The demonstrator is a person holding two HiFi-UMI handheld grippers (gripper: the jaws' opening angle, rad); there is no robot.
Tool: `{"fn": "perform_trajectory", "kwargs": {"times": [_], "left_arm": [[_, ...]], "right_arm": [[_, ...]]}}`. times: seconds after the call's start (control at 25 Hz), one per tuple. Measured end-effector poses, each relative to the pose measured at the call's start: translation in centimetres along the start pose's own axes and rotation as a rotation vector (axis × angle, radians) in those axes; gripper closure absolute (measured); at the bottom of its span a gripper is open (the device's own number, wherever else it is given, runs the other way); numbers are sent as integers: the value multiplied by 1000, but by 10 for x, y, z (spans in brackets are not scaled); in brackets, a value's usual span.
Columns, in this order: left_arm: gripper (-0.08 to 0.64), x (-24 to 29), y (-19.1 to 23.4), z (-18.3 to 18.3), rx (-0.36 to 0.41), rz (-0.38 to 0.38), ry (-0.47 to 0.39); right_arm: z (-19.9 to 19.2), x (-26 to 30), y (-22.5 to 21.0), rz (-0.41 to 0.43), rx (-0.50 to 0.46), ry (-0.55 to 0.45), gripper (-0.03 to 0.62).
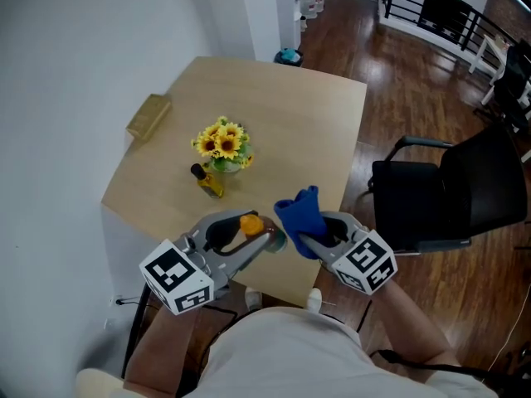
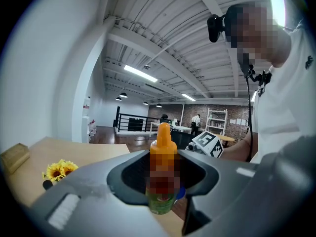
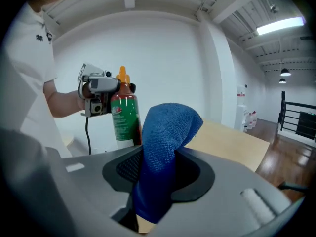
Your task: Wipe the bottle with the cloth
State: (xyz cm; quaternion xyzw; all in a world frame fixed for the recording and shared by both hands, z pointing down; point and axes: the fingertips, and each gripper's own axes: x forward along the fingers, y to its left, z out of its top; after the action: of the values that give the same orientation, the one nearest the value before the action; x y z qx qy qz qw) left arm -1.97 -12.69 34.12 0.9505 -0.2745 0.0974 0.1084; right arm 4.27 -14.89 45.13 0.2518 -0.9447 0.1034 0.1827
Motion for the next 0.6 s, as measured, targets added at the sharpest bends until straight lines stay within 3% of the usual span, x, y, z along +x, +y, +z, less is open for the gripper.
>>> {"fn": "perform_trajectory", "kwargs": {"times": [0.24,0.44,0.6], "left_arm": [[399,6,1,1,28,-40,-7],[399,10,10,-10,36,-40,9],[399,15,19,-20,31,-60,16]], "right_arm": [[-64,31,27,123,349,120,434],[-77,23,64,184,360,138,434],[-85,-1,77,161,356,150,434]]}}
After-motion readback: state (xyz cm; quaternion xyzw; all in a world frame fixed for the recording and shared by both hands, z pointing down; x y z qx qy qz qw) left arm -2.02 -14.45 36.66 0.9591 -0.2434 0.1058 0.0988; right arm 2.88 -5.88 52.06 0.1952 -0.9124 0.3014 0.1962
